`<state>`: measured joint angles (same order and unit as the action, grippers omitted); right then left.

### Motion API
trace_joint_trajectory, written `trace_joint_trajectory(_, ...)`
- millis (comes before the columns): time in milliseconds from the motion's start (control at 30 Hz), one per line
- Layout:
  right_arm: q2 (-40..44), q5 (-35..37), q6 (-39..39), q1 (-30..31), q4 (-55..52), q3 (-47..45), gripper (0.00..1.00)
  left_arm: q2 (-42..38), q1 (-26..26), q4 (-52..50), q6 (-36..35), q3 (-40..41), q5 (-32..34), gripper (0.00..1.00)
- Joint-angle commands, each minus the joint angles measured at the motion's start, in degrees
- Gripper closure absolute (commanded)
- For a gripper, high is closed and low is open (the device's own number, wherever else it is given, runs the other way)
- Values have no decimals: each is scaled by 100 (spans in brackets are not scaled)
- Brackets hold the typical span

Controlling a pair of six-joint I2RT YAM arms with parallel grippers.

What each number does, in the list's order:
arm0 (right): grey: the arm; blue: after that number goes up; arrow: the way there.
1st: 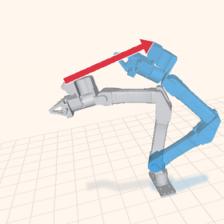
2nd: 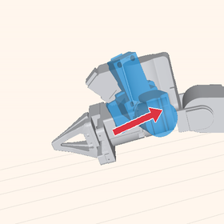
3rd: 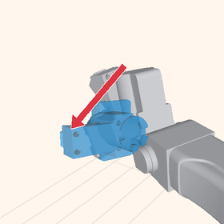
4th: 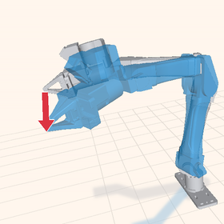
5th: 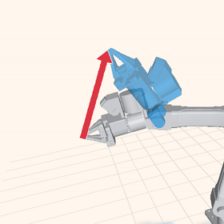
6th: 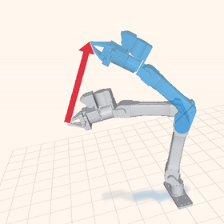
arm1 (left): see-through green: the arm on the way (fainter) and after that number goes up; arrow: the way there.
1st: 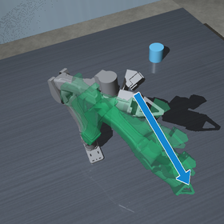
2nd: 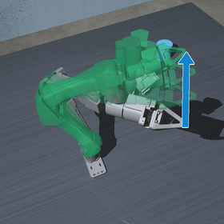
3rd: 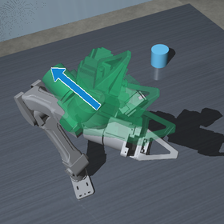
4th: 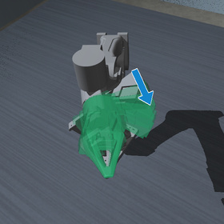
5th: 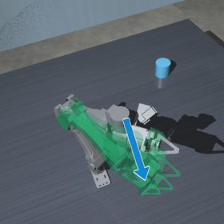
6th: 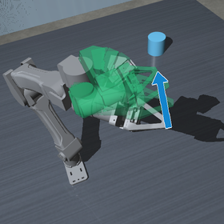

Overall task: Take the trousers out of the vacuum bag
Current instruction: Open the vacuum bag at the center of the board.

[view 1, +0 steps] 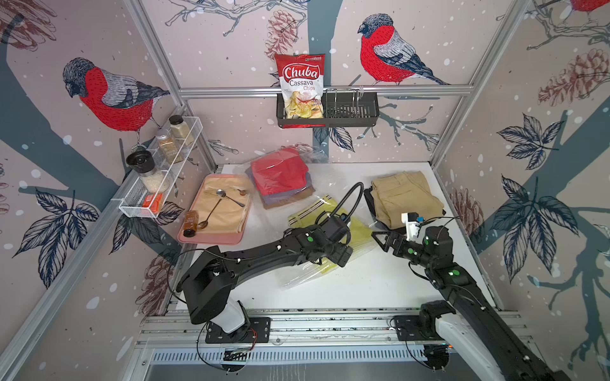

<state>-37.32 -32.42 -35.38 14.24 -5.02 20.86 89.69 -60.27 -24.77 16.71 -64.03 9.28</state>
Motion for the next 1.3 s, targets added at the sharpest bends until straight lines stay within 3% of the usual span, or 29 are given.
trace_joint_trajectory(0, 279, -116, -276, 60, 25, -196, 0, 185, -304, -442, 150, -108, 1018, 2)
trace_joint_trajectory(233, 841, -30, -410, 75, -355, -359, 0, 960, -626, -902, 245, -628, 2442, 3)
trace_joint_trajectory(333, 1033, -84, -593, 104, -365, -480, 0, 1200, -626, -950, 301, -866, 2644, 13)
trace_joint_trajectory(500, 1471, -104, -1128, 142, -150, -905, 6, 1325, -569, -1055, 459, -1219, 2632, 57)
trace_joint_trajectory(700, 1626, -102, -2162, 339, 910, -1675, 26, 1282, -241, -722, 257, -1424, 1892, 90)
trace_joint_trajectory(800, 1564, 243, -2620, 654, 1547, -1974, 34, 1245, -92, -553, 185, -1538, 1580, 98)
trace_joint_trajectory(1000, 1314, 1658, -3200, 1434, 2258, -2085, 44, 1246, 71, -357, 174, -1846, 1121, 100)
trace_joint_trajectory(1267, -83, 2362, -3421, 2015, 3635, -2054, 46, 1144, 173, -222, 307, -1857, 981, 100)
